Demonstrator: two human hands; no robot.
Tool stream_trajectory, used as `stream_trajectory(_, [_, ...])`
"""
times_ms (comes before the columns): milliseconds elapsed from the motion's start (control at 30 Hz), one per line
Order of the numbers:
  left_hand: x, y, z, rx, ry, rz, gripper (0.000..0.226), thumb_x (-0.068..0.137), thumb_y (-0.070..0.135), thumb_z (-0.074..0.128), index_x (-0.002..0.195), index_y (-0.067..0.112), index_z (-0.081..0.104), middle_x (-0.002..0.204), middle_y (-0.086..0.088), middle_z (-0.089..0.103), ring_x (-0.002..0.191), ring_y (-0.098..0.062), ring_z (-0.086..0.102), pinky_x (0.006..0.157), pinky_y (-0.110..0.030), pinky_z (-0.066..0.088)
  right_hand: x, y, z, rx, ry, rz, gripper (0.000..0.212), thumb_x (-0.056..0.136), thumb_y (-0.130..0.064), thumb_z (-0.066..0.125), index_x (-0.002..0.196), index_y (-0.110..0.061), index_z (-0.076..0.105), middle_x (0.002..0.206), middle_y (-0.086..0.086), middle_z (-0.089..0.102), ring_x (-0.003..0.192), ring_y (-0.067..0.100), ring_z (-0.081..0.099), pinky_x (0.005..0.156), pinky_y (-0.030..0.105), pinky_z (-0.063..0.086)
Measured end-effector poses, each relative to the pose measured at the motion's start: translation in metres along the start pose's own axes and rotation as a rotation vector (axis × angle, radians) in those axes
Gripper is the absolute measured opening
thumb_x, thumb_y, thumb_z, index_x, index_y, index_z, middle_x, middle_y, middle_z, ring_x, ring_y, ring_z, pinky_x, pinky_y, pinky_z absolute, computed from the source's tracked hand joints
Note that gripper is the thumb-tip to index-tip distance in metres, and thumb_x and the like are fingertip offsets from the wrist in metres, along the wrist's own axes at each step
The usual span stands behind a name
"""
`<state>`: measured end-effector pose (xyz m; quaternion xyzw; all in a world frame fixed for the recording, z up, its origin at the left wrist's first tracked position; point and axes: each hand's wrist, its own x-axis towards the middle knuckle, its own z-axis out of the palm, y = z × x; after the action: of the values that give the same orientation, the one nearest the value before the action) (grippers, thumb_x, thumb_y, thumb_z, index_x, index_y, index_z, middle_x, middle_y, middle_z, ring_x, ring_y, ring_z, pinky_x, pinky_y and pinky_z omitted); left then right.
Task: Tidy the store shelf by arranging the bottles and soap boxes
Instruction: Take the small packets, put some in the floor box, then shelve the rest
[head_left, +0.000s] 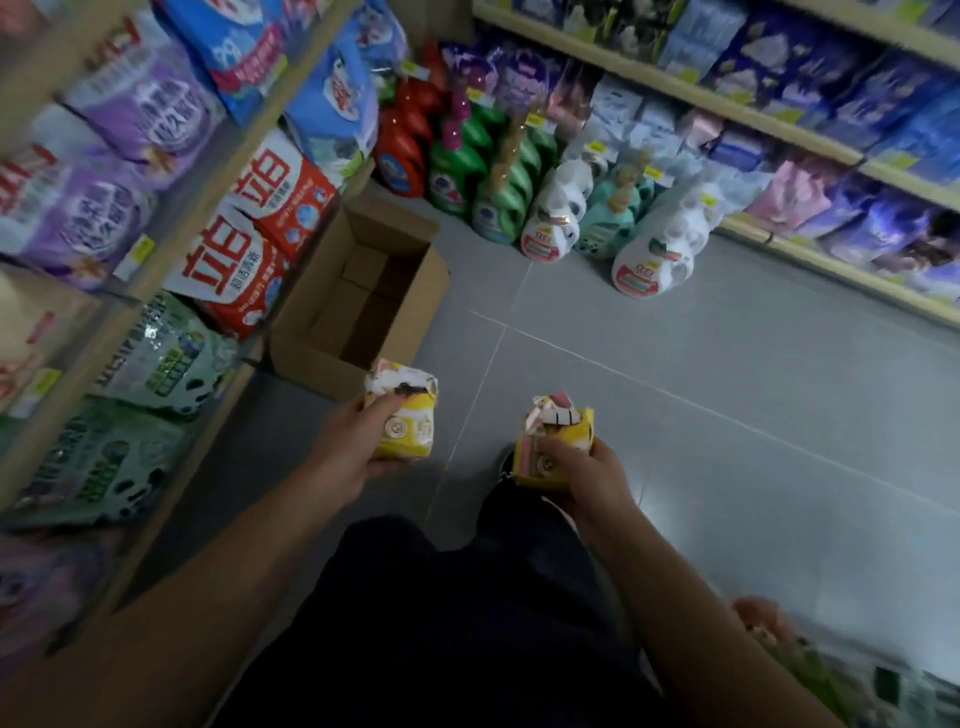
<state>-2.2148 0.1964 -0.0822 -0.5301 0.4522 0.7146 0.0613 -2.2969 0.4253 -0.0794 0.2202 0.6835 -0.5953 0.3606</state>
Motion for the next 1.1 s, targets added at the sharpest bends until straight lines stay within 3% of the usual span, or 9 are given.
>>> stream_trajectory(100, [0.015, 0.025, 0.013, -0.13, 0.073, -0.009, 0.027, 0.084, 0.031, 0.072, 0.108, 0.022, 0.066, 0.104, -0.009, 0.071, 0.09, -0.027, 0.069, 0.057, -0.036, 0.057, 0.043, -0.062, 0.01, -0.168, -0.115, -0.024, 0.014, 0.084, -0.008, 0.068, 0.095, -0.017, 0.069, 0.096, 0.012, 0.073, 0.086, 0.026, 0.071, 0.082, 0.047, 0.058])
stream_trajectory(233, [0.034, 0.047, 0.016, -0.34, 0.191, 0.007, 0.038, 0.082, 0.032, 0.073, 0.116, 0.016, 0.064, 0.113, -0.012, 0.065, 0.1, -0.034, 0.064, 0.064, -0.042, 0.058, 0.094, -0.128, 0.054, -0.374, -0.234, -0.037, 0.02, 0.085, -0.01, 0.069, 0.104, -0.015, 0.066, 0.104, 0.014, 0.07, 0.093, 0.028, 0.069, 0.071, 0.041, 0.059])
stream_trajectory(367, [0.069, 0.057, 0.009, -0.572, 0.281, 0.004, 0.031, 0.085, 0.03, 0.07, 0.113, 0.016, 0.064, 0.113, -0.012, 0.064, 0.1, -0.033, 0.063, 0.064, -0.04, 0.057, 0.139, -0.168, 0.114, -0.597, -0.336, -0.083, 0.03, 0.081, -0.019, 0.073, 0.11, -0.017, 0.065, 0.106, 0.011, 0.07, 0.097, 0.03, 0.068, 0.088, 0.052, 0.056])
stream_trajectory(567, [0.151, 0.077, -0.011, -0.749, 0.363, -0.075, 0.017, 0.087, 0.027, 0.07, 0.102, 0.021, 0.066, 0.101, -0.007, 0.069, 0.089, -0.026, 0.069, 0.06, -0.037, 0.058, 0.211, -0.198, 0.204, -0.86, -0.385, -0.14, 0.044, 0.071, -0.034, 0.077, 0.109, -0.017, 0.064, 0.105, 0.009, 0.07, 0.097, 0.029, 0.068, 0.092, 0.056, 0.053])
stream_trajectory(767, [0.236, 0.086, -0.045, -0.652, 0.432, -0.125, 0.019, 0.086, 0.031, 0.07, 0.101, 0.024, 0.061, 0.107, -0.006, 0.068, 0.091, -0.022, 0.068, 0.06, -0.033, 0.059, 0.297, -0.193, 0.287, -1.064, -0.448, -0.14, 0.036, 0.078, -0.03, 0.077, 0.108, -0.018, 0.06, 0.108, 0.009, 0.067, 0.101, 0.031, 0.066, 0.092, 0.054, 0.053])
stream_trajectory(900, [0.308, 0.072, -0.057, -0.686, 0.459, -0.144, 0.033, 0.087, 0.028, 0.07, 0.117, 0.016, 0.062, 0.11, -0.009, 0.069, 0.098, -0.026, 0.068, 0.077, -0.042, 0.06, 0.37, -0.17, 0.337, -1.144, -0.498, -0.144, 0.036, 0.083, -0.028, 0.07, 0.114, -0.017, 0.057, 0.112, 0.011, 0.065, 0.103, 0.03, 0.064, 0.094, 0.054, 0.052])
stream_trajectory(1100, [0.466, 0.026, -0.069, -0.685, 0.584, -0.155, 0.017, 0.086, 0.024, 0.072, 0.1, 0.02, 0.064, 0.11, -0.011, 0.069, 0.098, -0.027, 0.068, 0.086, -0.05, 0.057, 0.52, -0.092, 0.401, -1.264, -0.541, -0.216, 0.032, 0.085, -0.026, 0.068, 0.115, -0.018, 0.061, 0.108, 0.003, 0.066, 0.1, 0.021, 0.064, 0.09, 0.041, 0.053])
